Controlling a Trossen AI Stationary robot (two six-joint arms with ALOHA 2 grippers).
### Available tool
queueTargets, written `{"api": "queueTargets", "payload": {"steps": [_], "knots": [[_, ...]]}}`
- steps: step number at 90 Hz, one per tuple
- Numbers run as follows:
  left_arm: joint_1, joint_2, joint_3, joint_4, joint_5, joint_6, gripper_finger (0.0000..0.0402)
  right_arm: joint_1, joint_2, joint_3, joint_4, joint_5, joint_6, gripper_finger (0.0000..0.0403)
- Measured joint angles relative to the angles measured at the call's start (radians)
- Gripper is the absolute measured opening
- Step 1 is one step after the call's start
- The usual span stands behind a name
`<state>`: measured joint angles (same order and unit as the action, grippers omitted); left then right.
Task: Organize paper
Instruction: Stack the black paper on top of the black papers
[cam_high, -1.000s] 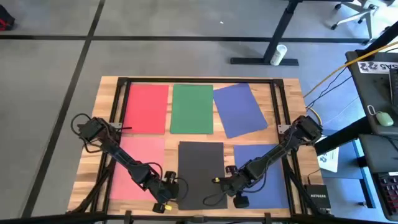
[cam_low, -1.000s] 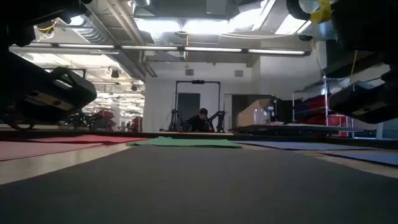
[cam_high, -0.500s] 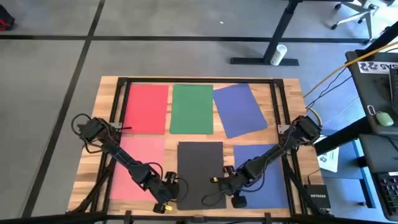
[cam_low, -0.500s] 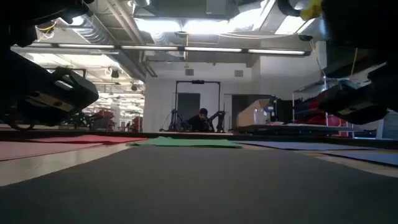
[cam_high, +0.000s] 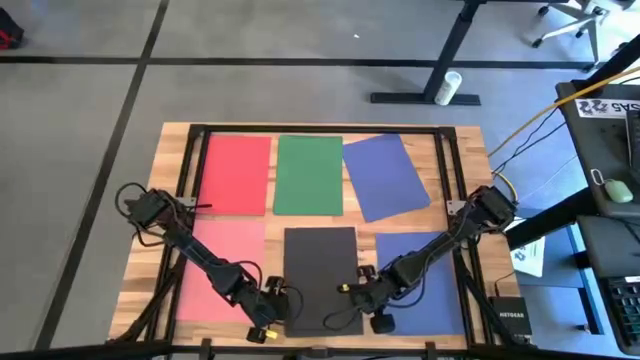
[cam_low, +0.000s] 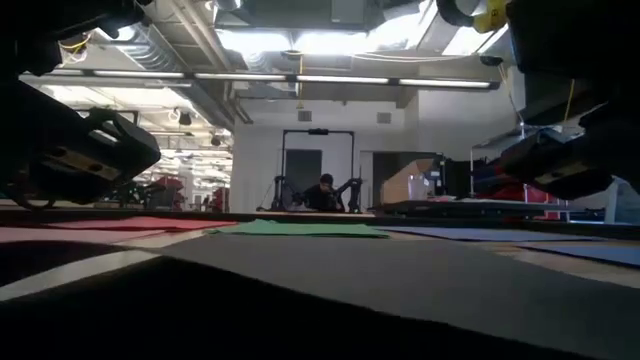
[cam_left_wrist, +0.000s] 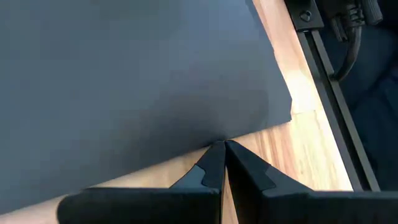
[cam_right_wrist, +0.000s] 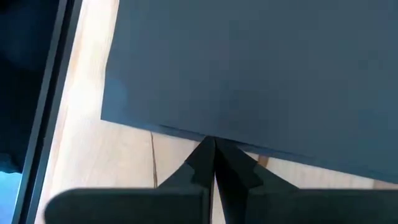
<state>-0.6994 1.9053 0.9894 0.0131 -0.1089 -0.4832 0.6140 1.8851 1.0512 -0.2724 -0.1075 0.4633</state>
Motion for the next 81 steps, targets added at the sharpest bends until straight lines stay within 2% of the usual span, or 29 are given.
{"api": "queueTargets", "payload": {"steps": [36,66,81], "knots": [[-0.014,0.003,0.047,-0.061,0.017,0.012,0.0000,0.001,0.000,0.004,-0.012,-0.038,0.009,0.0000],[-0.022,0.002,0.079,-0.092,0.017,0.016,0.0000,0.023,0.000,0.071,-0.153,-0.054,0.003,0.0000],[-0.028,0.002,0.079,-0.087,0.014,0.012,0.0000,0.026,0.000,0.074,-0.141,-0.067,0.003,0.0000]]}}
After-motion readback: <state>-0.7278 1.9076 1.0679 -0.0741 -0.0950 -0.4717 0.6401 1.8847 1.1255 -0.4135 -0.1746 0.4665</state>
